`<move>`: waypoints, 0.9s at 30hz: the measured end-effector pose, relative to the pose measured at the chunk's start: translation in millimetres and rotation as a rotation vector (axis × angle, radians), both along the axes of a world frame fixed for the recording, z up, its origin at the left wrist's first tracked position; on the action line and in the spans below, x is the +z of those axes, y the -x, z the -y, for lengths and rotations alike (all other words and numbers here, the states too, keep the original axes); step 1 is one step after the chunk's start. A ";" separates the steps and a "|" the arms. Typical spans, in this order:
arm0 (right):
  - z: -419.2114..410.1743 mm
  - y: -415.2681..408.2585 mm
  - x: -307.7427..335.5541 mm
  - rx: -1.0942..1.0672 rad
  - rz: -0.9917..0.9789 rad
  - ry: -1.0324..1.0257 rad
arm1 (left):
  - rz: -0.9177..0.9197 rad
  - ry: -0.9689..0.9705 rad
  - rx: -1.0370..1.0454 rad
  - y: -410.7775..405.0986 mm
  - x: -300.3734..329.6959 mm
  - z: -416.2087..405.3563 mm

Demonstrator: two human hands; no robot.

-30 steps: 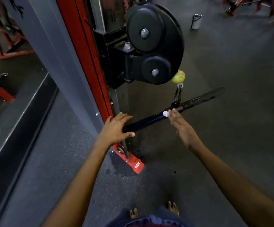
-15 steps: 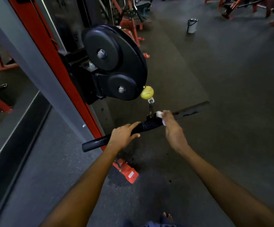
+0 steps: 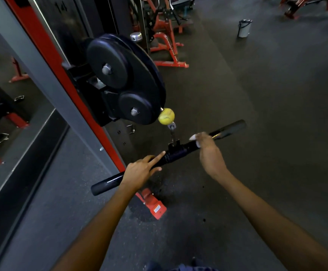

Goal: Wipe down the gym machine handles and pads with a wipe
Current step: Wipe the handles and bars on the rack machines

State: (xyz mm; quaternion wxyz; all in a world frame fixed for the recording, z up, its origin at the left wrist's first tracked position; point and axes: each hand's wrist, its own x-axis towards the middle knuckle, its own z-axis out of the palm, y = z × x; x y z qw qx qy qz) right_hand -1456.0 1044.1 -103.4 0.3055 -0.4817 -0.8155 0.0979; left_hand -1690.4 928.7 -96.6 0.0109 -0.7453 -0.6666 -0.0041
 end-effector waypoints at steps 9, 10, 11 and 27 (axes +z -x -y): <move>-40.4 -43.5 -0.2 -0.091 -0.057 0.020 | 0.018 -0.090 0.007 -8.4 -6.1 12.5; -35.4 -38.2 2.1 -0.112 -0.057 0.016 | 0.011 -0.095 0.017 -9.0 -7.2 13.3; -26.1 -25.7 3.0 -0.075 -0.053 0.035 | 0.008 -0.106 0.026 -8.7 -8.6 14.0; -7.7 -40.6 -20.1 0.173 -0.067 -0.092 | -0.016 -0.231 0.052 -12.6 -1.4 29.8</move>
